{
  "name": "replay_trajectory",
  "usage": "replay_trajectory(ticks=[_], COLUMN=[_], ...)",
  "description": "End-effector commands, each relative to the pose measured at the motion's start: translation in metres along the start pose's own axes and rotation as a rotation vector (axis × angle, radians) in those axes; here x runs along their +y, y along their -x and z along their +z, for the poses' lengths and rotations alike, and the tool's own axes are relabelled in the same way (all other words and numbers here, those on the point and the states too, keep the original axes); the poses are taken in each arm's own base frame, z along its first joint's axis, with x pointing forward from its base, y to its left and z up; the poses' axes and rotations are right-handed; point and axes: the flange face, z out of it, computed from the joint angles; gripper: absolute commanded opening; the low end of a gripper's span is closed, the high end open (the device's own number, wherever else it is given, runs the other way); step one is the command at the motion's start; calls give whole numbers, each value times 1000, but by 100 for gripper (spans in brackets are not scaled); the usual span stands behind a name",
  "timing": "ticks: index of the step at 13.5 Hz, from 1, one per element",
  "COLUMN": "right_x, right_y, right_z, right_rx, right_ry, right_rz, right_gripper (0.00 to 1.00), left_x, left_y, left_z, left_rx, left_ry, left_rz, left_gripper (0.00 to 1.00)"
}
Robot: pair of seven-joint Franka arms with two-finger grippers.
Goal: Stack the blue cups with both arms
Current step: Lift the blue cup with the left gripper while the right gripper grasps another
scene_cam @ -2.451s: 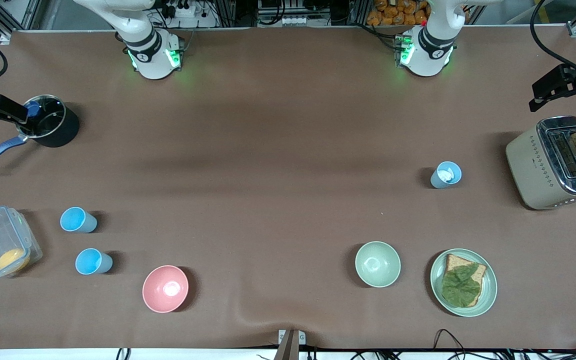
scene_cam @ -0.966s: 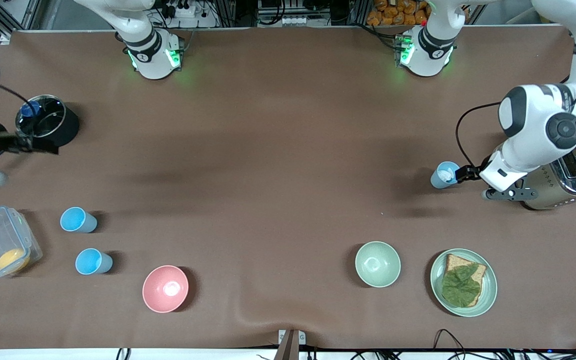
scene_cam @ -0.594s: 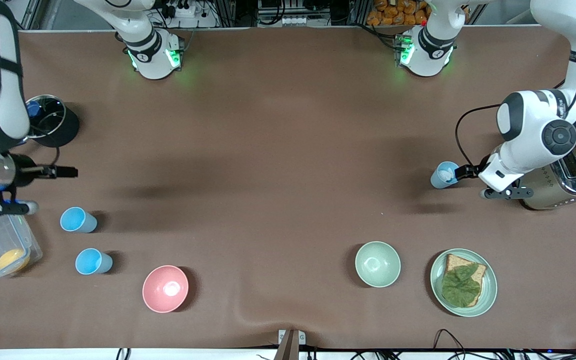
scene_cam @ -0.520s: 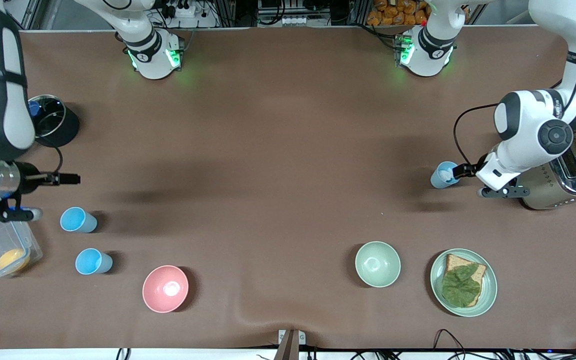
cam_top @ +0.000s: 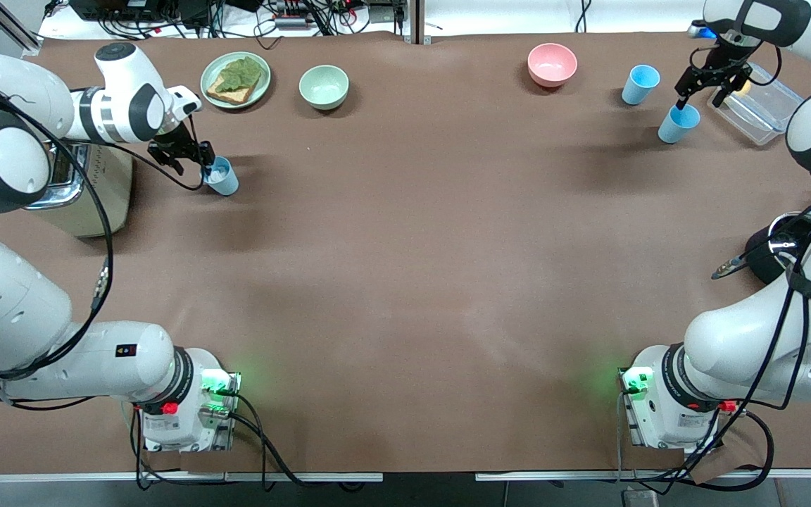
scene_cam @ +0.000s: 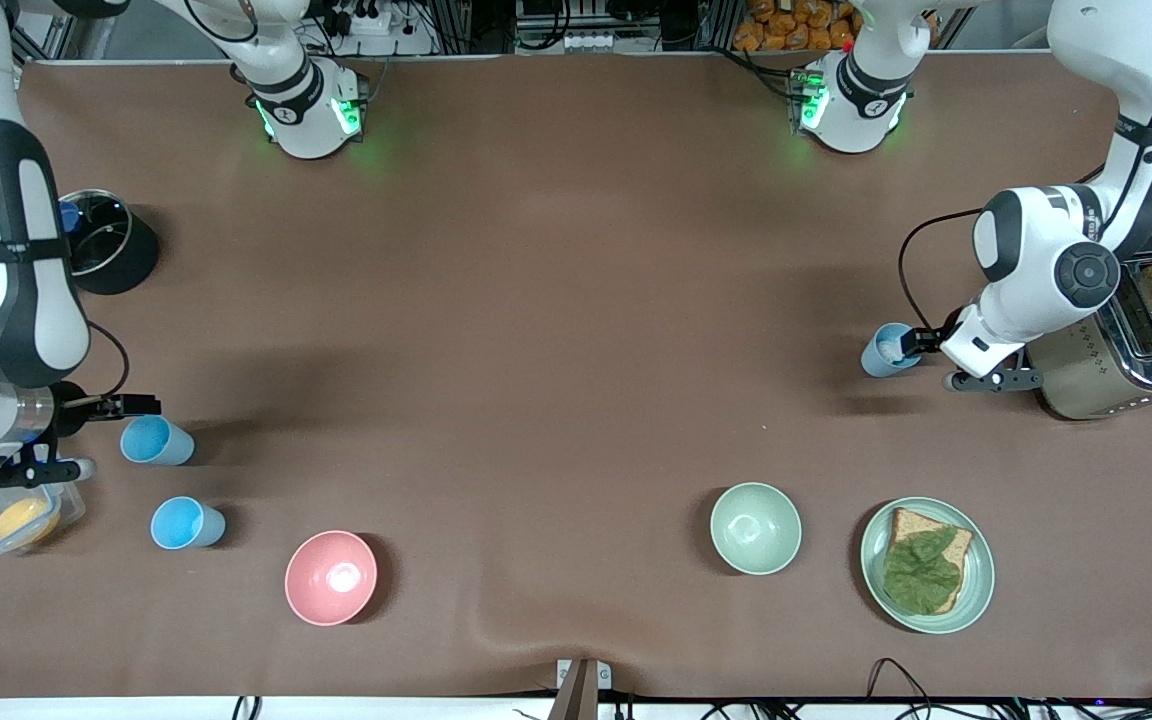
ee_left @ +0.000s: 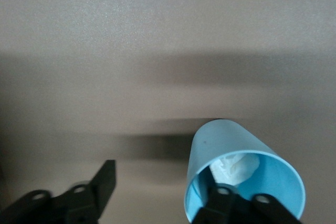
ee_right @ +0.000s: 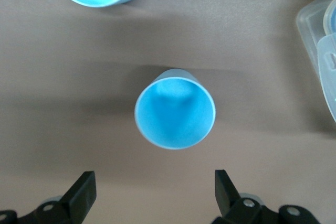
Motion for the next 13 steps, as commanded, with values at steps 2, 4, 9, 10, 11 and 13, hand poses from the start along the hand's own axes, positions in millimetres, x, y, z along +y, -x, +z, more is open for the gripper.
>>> replay_trajectory(ticks=[2, 4, 9, 10, 11, 13], right_x=[-35, -33, -26, -23, -23, -23], right_y=[-24, -29, -29, -28, -28, -28], right_z=[7, 15, 23, 25, 26, 34], right_rx=[25, 55, 46, 44, 45, 32], right_ry=[35, 37, 30, 26, 17, 12], right_rz=[-85, -88, -75, -68, -64, -61], right_gripper=[100, 100, 100, 100, 100, 100], left_x=[20, 35, 86, 110, 133, 199], left_y=[-4, -9, -24, -26, -29, -27], left_z=[-4, -6, -29, -36, -36, -38], left_rx=[21, 30, 82, 96, 97, 101], left_ry=[0, 7, 29, 40, 53, 81], left_rz=[38, 42, 34, 17, -17, -69], left_gripper=[0, 0, 0, 0, 0, 0])
